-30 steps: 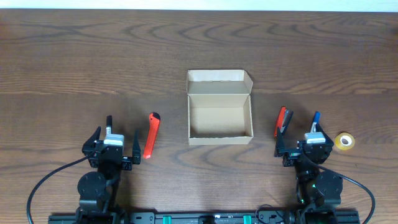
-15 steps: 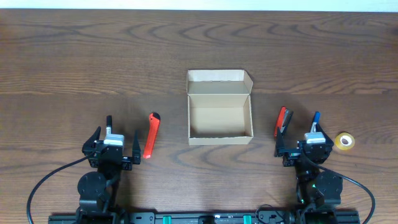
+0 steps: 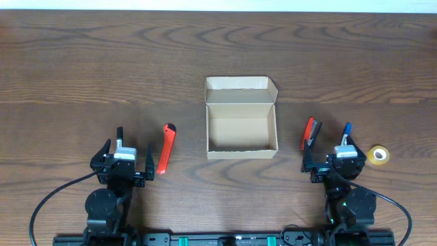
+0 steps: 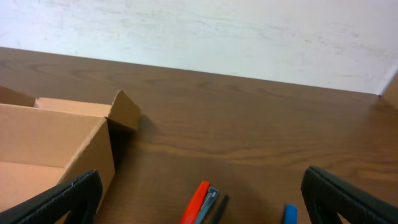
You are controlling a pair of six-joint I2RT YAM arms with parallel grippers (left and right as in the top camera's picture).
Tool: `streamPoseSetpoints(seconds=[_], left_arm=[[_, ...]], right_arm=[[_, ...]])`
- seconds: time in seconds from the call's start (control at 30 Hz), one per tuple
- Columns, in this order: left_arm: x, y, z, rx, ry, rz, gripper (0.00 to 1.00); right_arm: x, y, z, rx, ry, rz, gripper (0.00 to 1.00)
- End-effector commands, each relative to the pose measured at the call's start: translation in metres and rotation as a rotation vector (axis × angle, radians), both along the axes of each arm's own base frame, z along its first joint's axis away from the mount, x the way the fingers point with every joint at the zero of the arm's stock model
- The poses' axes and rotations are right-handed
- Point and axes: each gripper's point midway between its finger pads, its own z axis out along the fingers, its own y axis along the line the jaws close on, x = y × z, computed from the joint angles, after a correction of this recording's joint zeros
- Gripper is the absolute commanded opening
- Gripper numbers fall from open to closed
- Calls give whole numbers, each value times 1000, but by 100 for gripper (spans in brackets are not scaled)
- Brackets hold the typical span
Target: Pack container
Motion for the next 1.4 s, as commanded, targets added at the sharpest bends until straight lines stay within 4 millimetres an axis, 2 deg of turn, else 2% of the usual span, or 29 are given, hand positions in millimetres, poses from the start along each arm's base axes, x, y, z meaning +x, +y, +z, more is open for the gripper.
streamPoseSetpoints(seconds=[0.0,0.43,0.57,0.67,0.77,0.93,1.13,1.23,1.37], left_arm=[[1,2,-14,9,26,7,95],[1,2,-14,8,26,7,96],[0,2,-15,8,27,7,95],[0,2,-15,8,28,8,95],[1,4,-15,-37,32,29,95],[1,5,-15,-128,37,56,95],[1,5,-15,-146,38,59,95],[1,5,-15,-147,38,59,95],[1,5,-15,-154,38,60,95]], right_arm=[[0,-2,-2,13,1,-9,99],[0,-2,-2,15,1,-8,99],[0,-2,-1,125,1,-23,99],[1,1,14,217,-36,-12,99],[1,0,30,232,-21,-19,99],[20,0,38,234,215,-49,99],[52,1,49,216,614,-97,99],[55,1,47,200,872,-128,99],[53,0,39,178,1097,-157,99]])
